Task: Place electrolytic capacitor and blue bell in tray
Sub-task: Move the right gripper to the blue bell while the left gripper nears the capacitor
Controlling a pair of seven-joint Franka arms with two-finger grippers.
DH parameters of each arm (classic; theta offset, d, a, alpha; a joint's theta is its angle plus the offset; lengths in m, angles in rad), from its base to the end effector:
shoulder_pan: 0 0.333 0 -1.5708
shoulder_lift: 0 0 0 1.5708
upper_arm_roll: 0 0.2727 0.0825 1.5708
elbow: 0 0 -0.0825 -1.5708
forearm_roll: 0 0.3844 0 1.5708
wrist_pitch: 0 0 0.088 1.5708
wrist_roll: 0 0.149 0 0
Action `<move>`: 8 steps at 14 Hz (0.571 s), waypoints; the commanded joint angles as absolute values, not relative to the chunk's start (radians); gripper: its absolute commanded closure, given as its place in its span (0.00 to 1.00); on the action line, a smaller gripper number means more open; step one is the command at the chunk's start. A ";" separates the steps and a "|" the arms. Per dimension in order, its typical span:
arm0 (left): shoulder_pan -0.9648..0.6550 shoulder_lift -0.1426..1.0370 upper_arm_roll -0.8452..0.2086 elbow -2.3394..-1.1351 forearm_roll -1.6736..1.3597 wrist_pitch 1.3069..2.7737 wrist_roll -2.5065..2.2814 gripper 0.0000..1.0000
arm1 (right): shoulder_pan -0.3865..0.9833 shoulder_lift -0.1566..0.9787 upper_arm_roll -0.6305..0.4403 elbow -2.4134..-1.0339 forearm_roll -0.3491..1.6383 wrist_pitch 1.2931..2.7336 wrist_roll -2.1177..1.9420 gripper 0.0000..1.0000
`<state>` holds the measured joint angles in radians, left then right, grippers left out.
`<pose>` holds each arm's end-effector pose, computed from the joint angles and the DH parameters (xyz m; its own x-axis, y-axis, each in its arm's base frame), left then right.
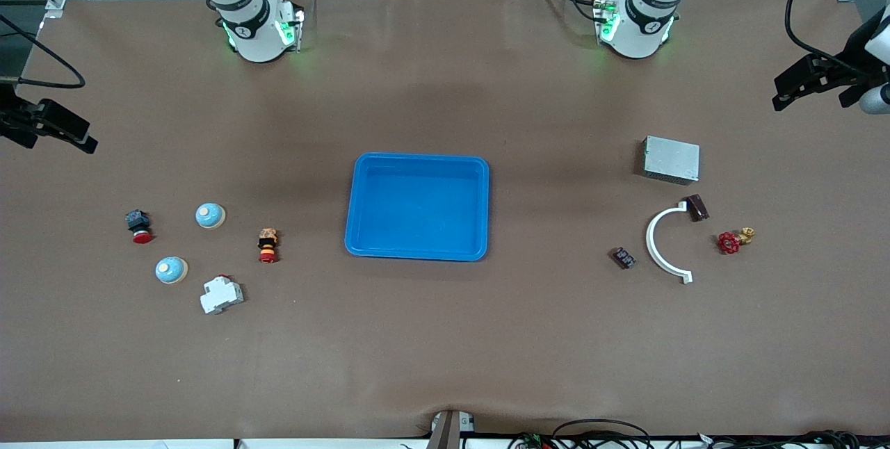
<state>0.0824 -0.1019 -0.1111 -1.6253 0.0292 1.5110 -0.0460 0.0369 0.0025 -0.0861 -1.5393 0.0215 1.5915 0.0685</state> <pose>0.5205 -0.0127 0.5630 0.9997 0.0197 -0.0111 0.0193 -0.9990 -0.0410 0.5598 -0.0243 0.5547 0.9919 -0.1178 0.0481 -0.1167 -0.9929 -0.0246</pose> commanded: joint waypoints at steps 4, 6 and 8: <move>0.092 -0.046 -0.112 -1.569 0.052 1.500 -0.043 0.00 | 0.038 -0.008 -0.084 -1.548 0.020 1.594 0.075 0.00; 0.094 0.012 -0.106 -1.563 0.052 1.502 -0.049 0.00 | 0.038 -0.008 -0.084 -1.548 0.020 1.594 0.075 0.00; 0.112 0.049 -0.106 -1.569 0.051 1.526 -0.051 0.00 | 0.037 -0.008 -0.084 -1.549 0.021 1.597 0.075 0.00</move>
